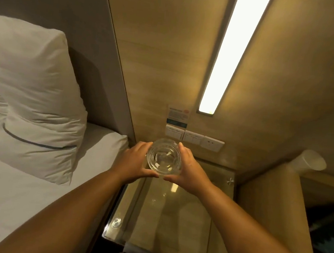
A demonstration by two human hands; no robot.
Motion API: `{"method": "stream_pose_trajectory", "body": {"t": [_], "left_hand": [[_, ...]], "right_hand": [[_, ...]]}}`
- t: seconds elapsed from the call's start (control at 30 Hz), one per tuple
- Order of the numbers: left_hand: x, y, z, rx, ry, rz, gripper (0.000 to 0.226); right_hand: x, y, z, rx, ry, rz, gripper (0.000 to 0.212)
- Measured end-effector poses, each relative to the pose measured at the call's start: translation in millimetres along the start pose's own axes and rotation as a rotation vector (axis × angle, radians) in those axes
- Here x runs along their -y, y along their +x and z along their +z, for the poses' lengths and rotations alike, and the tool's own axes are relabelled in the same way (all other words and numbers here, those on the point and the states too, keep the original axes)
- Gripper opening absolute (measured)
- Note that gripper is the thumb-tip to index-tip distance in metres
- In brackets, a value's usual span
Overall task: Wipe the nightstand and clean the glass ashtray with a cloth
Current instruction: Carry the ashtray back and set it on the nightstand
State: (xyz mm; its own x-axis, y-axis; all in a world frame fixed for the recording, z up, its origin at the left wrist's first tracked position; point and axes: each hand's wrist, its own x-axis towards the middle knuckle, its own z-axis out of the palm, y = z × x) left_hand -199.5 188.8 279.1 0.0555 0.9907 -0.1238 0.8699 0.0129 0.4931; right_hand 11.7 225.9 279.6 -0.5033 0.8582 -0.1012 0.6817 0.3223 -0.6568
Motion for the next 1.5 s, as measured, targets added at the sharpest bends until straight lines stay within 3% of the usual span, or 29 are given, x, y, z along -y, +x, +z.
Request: {"method": "stream_pose_trajectory", "body": {"t": [0.7, 1.13, 1.5], "left_hand": [[161.2, 124.0, 128.1, 0.000, -0.108, 0.015, 0.100], [229.3, 170.3, 184.4, 0.023, -0.196, 0.035, 0.102], [249.8, 179.7, 196.2, 0.029, -0.233, 0.048, 0.100]], "right_hand": [[-125.5, 145.4, 156.9, -0.003, 0.034, 0.077, 0.118], [-173.0, 197.8, 217.0, -0.007, -0.032, 0.070, 0.122], [-184.6, 215.7, 230.0, 0.007, -0.095, 0.024, 0.122]]}}
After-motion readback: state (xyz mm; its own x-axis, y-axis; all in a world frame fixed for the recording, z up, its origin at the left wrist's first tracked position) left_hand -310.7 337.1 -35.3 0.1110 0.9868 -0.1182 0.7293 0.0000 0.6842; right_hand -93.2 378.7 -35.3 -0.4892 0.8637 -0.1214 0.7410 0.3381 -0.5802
